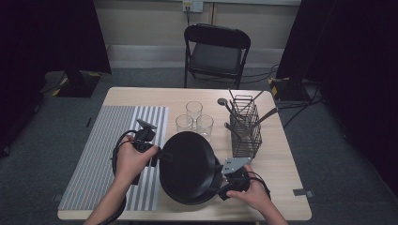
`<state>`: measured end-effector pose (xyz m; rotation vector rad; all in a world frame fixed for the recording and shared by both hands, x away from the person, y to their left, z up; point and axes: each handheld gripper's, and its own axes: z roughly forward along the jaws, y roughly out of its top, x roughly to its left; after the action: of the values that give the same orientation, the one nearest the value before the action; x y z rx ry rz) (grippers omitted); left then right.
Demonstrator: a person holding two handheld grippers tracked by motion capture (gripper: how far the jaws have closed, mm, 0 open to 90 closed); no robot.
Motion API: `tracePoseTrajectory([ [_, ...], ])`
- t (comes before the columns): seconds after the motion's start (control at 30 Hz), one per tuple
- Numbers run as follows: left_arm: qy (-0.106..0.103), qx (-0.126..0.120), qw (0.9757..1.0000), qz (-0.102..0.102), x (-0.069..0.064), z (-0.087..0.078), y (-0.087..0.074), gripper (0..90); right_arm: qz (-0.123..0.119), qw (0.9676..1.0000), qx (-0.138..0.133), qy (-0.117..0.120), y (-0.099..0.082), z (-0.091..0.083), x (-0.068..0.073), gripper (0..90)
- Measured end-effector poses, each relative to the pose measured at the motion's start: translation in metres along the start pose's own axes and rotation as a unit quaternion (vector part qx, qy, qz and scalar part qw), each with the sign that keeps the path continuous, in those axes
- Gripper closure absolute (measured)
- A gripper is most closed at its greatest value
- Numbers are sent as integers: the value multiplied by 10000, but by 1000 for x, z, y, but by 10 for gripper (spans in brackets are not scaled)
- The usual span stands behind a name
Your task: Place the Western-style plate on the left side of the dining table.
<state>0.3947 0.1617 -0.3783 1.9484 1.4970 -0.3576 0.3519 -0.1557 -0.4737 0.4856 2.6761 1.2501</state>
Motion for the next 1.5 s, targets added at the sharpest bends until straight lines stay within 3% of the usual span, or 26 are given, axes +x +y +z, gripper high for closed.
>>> tracePoseTrajectory([
  [0.2,231,148,9994,225,-11,-2,9,784,145,9998,-125,-17,-3,-9,-1,143],
  [0.47,374,231,9987,260,-16,-4,20,785,273,9994,-107,-161,-9,-16,-6,143],
  [0.63,176,206,9996,83,-15,-10,28,785,288,9993,-146,-193,-11,-21,-8,144],
  [0.87,216,129,9997,21,-18,-24,33,785,273,9992,-203,-228,-15,-30,-7,143],
  [1.03,235,132,9996,-33,-18,-31,37,784,151,9995,-35,-285,-21,-33,-7,144],
  [1.17,199,101,9997,-24,-16,-36,37,784,189,9992,-23,-348,-25,-35,-9,144],
  [1.2,161,68,9998,-123,-14,-40,38,784,232,9991,-35,-358,-28,-37,-10,144],
  [1.33,239,2,9996,-147,-11,-48,37,784,196,9980,140,-582,-34,-34,-13,144],
  [1.5,191,-12,9996,-213,-6,-56,37,784,175,9980,247,-561,-39,-32,-15,144],
])
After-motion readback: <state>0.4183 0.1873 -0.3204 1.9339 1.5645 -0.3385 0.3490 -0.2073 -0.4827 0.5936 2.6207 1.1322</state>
